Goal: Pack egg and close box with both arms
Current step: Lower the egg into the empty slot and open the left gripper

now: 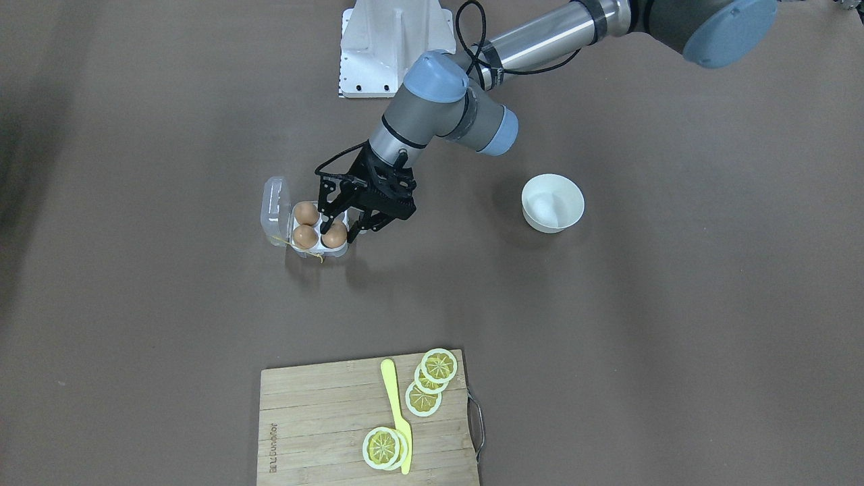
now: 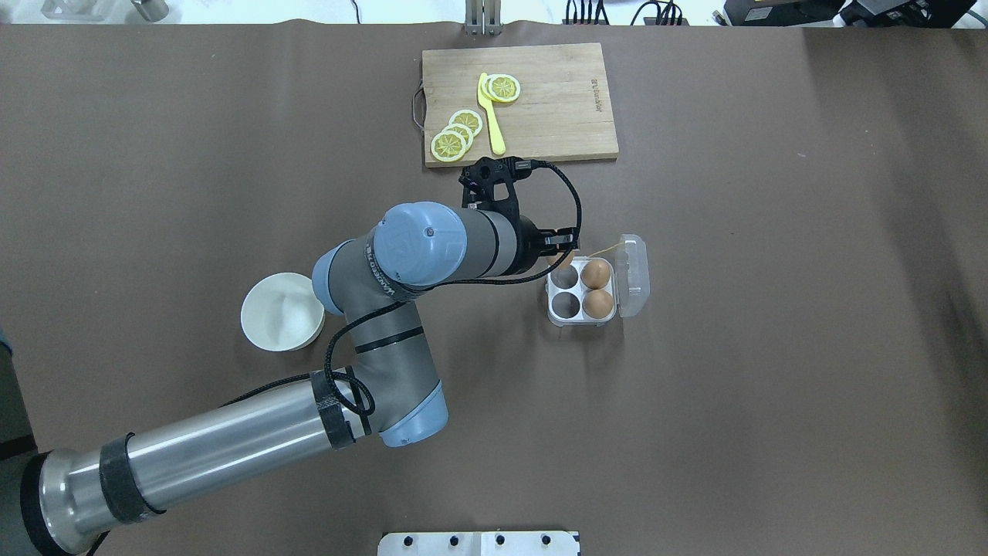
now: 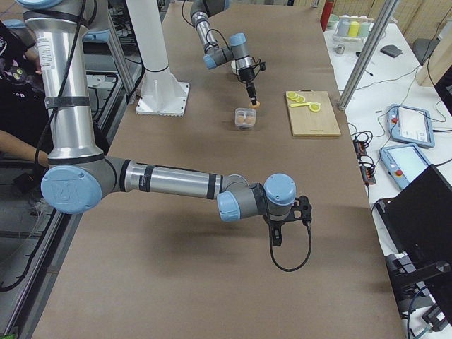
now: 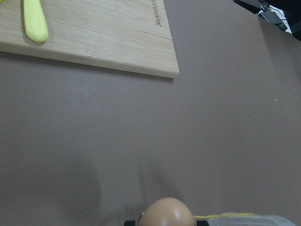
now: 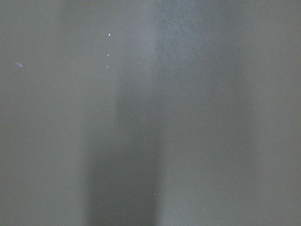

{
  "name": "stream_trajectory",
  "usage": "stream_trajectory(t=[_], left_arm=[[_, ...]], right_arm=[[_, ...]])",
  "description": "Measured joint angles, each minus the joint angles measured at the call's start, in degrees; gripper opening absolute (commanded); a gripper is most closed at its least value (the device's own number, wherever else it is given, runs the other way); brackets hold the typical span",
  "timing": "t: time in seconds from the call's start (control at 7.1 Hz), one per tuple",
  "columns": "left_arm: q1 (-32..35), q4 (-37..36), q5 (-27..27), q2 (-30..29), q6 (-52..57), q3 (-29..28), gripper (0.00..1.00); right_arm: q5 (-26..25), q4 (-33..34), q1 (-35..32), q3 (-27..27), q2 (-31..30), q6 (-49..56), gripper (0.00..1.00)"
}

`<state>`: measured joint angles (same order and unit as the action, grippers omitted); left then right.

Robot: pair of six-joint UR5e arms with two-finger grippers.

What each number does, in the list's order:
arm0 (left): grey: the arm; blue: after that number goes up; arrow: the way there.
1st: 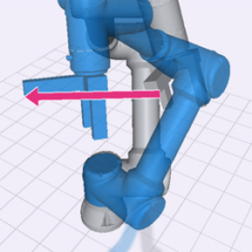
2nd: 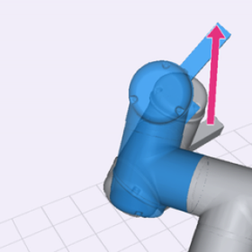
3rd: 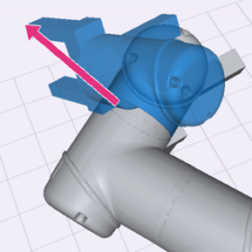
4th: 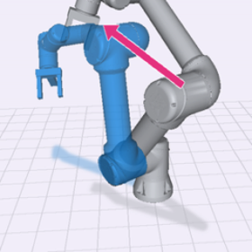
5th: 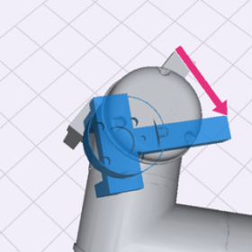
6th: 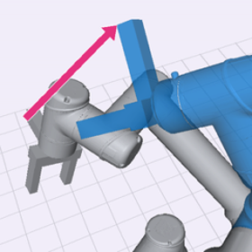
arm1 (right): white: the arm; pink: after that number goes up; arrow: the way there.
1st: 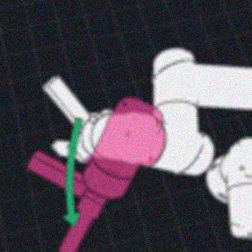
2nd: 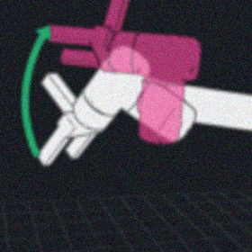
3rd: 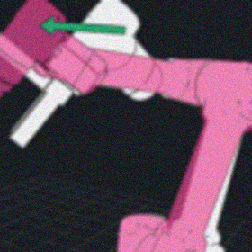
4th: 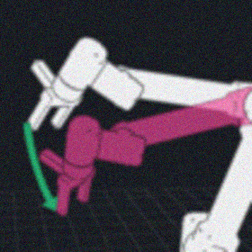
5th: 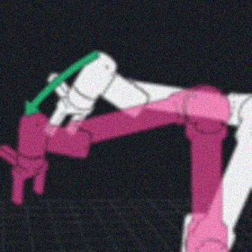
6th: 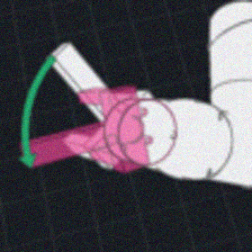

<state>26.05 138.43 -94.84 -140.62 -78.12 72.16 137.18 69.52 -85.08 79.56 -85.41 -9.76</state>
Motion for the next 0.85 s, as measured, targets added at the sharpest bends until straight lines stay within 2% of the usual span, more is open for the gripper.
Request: stream_trajectory(t=[0.28,0.42,0.56,0.85], left_arm=[[-0.97,0.1,0.06,-0.01,0.06,-0.34,0.5],[-1.24,0.47,0.08,-0.01,0.05,-0.46,0.58],[-1.44,0.83,0.18,-0.01,0.01,-0.5,0.97],[-1.66,1.12,0.71,-0.07,-0.02,-0.49,0.97]], right_arm=[[-0.12,0.0,0.0,0.06,-0.01,0.0,1.0],[-0.14,0.0,0.0,0.06,0.03,0.0,1.0],[-0.15,0.0,0.0,0.07,0.05,0.0,1.0],[-0.15,0.0,0.0,0.13,0.06,0.0,1.0]])
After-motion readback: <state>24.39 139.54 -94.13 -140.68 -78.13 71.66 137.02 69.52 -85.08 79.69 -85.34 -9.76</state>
